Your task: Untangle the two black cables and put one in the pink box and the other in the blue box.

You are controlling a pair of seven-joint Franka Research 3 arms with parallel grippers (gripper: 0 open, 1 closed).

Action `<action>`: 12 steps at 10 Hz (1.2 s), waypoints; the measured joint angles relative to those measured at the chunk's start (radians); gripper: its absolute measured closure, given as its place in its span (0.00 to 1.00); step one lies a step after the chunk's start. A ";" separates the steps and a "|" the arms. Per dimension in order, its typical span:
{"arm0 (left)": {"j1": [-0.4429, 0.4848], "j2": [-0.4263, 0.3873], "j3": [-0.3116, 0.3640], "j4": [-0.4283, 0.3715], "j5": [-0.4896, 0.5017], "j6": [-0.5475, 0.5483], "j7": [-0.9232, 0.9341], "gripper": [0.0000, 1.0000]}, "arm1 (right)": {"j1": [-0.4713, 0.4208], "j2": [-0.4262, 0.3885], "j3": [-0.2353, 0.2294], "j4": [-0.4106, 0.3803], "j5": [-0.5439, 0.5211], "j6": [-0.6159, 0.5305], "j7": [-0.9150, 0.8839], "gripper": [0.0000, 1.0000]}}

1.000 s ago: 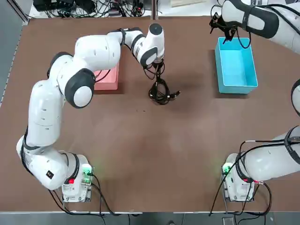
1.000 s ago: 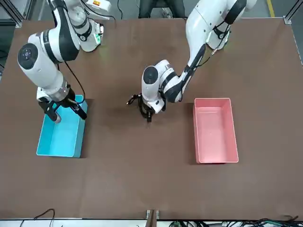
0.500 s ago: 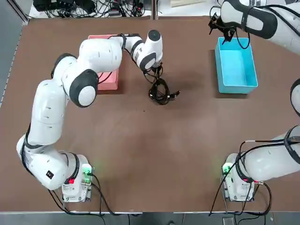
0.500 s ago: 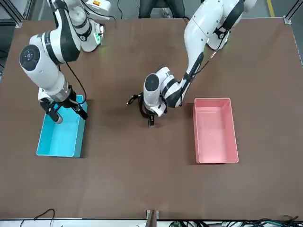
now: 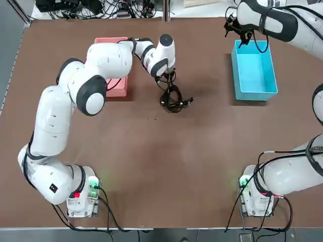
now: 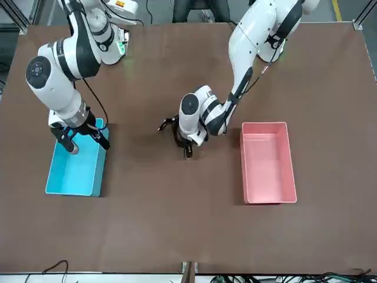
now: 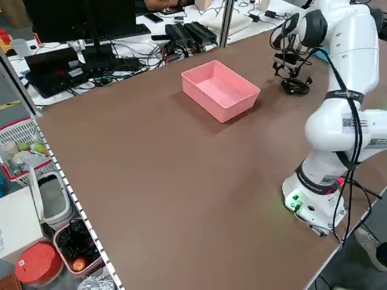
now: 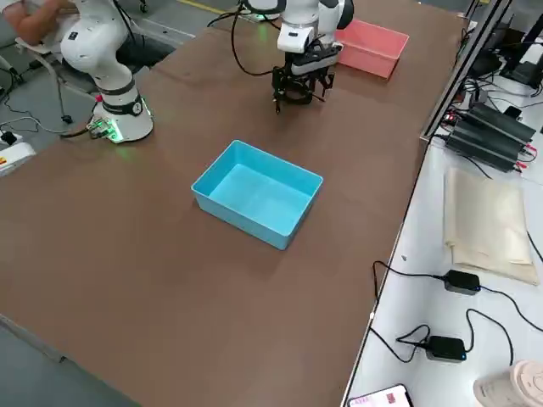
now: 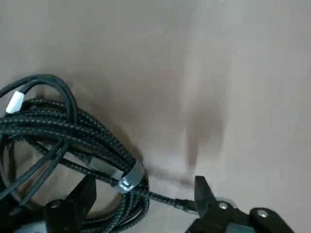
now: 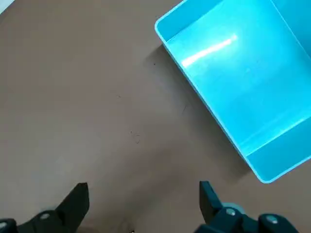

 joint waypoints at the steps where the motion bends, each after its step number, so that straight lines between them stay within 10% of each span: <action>1: -0.004 0.000 0.000 0.000 0.000 0.000 -0.007 0.10 | 0.000 0.002 0.000 0.000 0.000 0.000 0.001 0.00; 7: -0.025 0.031 0.014 0.004 0.000 0.022 -0.010 0.19 | 0.029 0.044 0.000 -0.002 0.000 0.011 0.049 0.00; 12: -0.028 0.023 0.013 0.010 0.003 0.021 -0.010 0.81 | 0.055 0.057 0.000 0.000 0.000 0.013 0.090 0.02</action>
